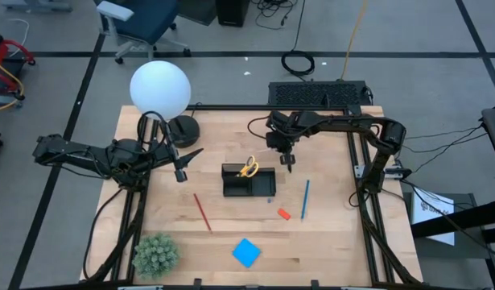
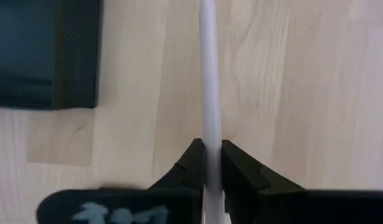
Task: Pick and place office supplies into organizer
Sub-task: Put the light pink pen into the desk organizer
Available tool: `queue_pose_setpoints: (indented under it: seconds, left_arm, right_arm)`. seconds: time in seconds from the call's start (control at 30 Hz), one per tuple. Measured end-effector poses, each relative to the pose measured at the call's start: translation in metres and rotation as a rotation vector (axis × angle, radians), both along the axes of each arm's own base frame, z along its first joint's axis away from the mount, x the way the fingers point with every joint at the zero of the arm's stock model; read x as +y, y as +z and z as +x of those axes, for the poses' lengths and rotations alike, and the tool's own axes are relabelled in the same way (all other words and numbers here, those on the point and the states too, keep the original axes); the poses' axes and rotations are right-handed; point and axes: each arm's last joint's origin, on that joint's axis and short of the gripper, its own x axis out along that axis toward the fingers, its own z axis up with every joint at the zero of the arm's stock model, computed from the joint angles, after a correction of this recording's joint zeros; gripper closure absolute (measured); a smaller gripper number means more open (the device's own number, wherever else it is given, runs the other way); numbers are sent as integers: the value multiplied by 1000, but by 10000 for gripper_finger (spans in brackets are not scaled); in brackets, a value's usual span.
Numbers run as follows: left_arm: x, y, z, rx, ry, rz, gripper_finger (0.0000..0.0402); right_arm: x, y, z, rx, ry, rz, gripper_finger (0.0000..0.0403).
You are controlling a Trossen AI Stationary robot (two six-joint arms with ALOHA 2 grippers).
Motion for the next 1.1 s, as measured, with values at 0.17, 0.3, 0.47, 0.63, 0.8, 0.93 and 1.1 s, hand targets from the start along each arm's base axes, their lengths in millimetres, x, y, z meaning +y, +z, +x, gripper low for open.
queue_pose_setpoints:
  seconds: [0.17,0.3,0.47,0.63,0.8,0.93,1.1]
  left_arm:
    - [0,0,0,0,0,0,215]
    - [0,0,0,0,0,0,215]
    - [0,0,0,0,0,0,215]
    - [0,0,0,2,0,0,215]
    - [0,-1,0,9,0,1,215]
    - [0,-1,0,2,-3,-20,215]
    - [1,0,1,-8,-1,-53,215]
  right_arm:
    - [7,11,5,35,15,-56,381]
    - [16,19,10,65,35,-106,381]
    - [24,33,15,96,47,-170,381]
    - [33,54,16,87,46,-260,381]
    - [42,84,4,3,44,-309,381]
    - [53,111,-8,-93,44,-332,381]
    - [70,136,-17,-215,73,-358,381]
